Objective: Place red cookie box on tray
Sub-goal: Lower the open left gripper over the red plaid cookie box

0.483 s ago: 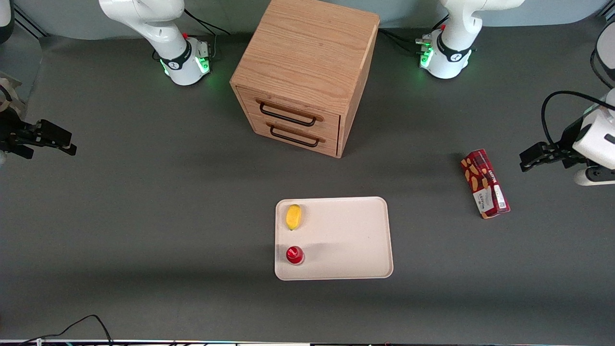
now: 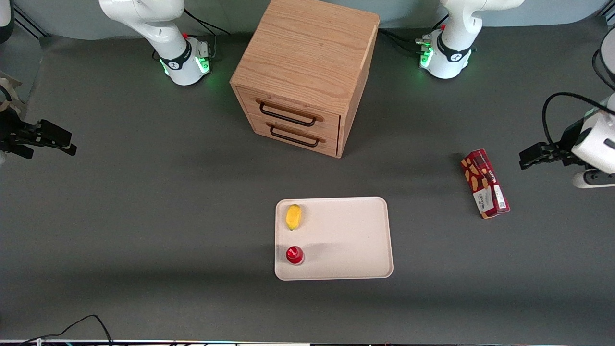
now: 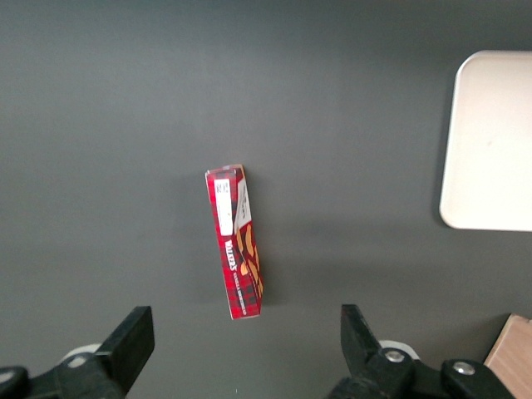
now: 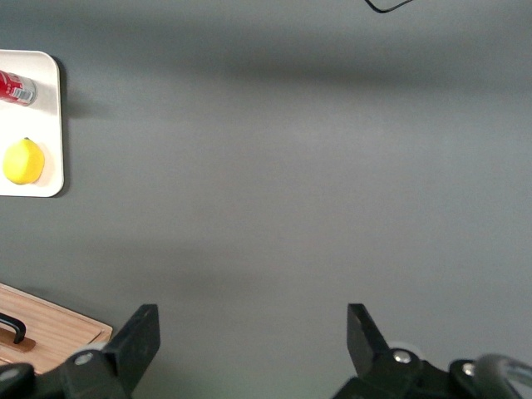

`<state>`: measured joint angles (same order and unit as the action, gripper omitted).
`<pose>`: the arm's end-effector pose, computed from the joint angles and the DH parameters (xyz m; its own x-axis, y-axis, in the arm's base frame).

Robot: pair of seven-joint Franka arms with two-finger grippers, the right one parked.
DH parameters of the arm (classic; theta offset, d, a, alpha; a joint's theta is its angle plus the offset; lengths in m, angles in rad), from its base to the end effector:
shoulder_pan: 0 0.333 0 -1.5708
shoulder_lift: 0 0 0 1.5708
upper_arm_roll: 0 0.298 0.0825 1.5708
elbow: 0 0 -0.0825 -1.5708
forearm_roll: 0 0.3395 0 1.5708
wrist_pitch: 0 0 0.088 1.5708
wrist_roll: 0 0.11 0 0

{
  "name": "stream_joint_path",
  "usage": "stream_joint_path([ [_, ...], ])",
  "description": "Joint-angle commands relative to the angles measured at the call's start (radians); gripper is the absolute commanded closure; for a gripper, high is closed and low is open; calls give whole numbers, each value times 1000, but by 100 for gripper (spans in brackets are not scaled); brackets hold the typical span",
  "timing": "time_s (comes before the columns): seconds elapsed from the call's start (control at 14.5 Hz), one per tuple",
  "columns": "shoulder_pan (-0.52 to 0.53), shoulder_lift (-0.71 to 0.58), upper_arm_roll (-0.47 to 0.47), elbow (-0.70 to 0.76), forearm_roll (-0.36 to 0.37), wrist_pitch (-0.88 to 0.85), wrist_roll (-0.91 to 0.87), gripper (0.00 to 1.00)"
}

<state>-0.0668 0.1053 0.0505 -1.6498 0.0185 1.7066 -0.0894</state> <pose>0.5447 -0.0083 0.5255 0.9964 0.0705 -0.0461 0.0693 -0.9972 -0.0277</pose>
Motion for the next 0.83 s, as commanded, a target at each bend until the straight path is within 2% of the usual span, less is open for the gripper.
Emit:
stream_joint_path([
  [0.0, 12, -2, -3, -191, -12, 147, -16, 0],
  [0.14, 21, -10, 3, -371, -15, 366, -39, 0],
  [0.34, 24, 28, 41, -563, -31, 673, -39, 0],
  [0.62, 38, 115, 43, -657, -34, 910, -36, 0],
  [0.69, 38, 141, 45, -671, -44, 970, -35, 3],
  [0.76, 39, 174, 43, -680, -51, 1029, -23, 12],
])
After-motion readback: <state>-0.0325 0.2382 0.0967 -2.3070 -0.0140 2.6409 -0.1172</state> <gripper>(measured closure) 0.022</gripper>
